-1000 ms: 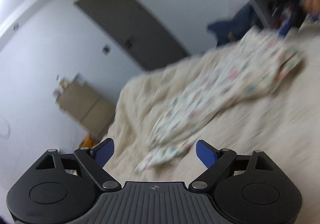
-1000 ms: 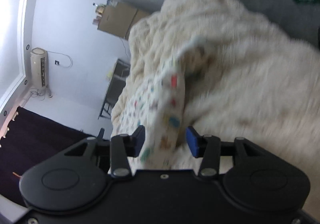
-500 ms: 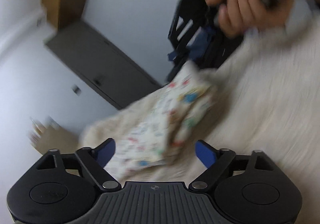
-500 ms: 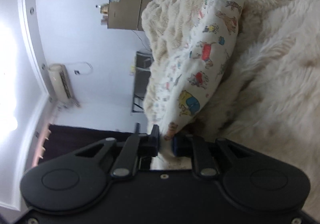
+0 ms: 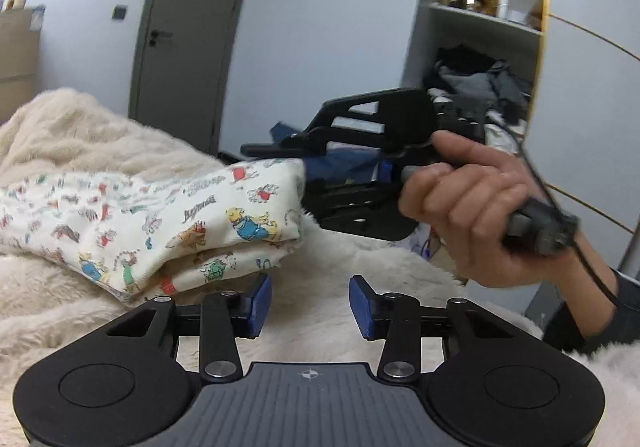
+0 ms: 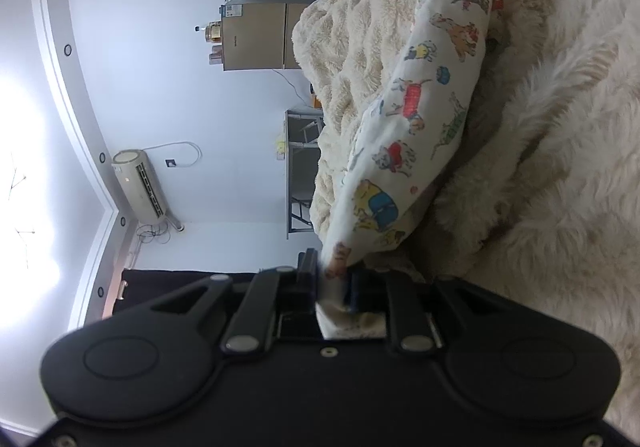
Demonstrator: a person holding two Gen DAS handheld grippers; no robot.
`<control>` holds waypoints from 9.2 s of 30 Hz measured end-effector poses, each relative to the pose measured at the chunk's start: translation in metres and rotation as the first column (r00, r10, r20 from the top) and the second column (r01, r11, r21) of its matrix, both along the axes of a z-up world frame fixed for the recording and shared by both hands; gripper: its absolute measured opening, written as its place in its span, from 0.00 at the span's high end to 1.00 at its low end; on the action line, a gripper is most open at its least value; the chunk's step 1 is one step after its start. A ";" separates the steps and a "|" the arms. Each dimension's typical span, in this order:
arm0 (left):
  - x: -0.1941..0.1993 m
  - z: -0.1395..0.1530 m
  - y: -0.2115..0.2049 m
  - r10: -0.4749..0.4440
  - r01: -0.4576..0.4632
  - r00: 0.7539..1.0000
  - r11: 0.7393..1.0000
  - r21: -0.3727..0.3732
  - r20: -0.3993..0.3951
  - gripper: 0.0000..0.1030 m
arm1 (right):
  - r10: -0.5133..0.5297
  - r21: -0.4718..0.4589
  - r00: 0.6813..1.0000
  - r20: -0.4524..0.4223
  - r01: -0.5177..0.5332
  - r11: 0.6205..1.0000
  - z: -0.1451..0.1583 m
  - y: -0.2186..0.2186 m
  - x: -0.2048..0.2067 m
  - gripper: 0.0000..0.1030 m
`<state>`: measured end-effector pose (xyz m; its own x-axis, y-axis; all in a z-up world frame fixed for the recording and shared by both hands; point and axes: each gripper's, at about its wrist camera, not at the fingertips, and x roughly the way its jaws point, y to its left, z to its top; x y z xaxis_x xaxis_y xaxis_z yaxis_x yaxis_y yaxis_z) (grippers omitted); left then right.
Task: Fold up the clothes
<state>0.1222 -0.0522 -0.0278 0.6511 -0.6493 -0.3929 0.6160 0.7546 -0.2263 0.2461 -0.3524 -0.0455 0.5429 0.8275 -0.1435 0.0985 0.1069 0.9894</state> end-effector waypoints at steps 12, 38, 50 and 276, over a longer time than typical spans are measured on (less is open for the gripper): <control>-0.001 0.001 0.042 0.119 -0.132 0.991 0.926 -0.354 -0.059 0.96 | 0.015 -0.008 1.000 0.014 -0.015 1.000 -0.003 -0.001 -0.001 0.82; -0.016 0.001 0.005 0.090 -0.093 0.987 0.996 0.013 0.133 0.94 | 0.181 -0.136 0.977 0.109 -0.166 0.977 0.009 0.009 -0.041 0.78; -0.034 0.073 0.089 0.000 0.013 0.984 0.997 -0.070 0.178 0.97 | 0.023 -0.296 0.985 0.172 0.030 0.955 0.027 -0.064 -0.043 0.50; -0.108 -0.023 0.132 -0.457 -0.312 0.728 0.444 0.840 0.512 0.43 | 0.999 -0.623 -0.021 -0.033 0.782 -0.004 0.000 0.116 -0.245 0.40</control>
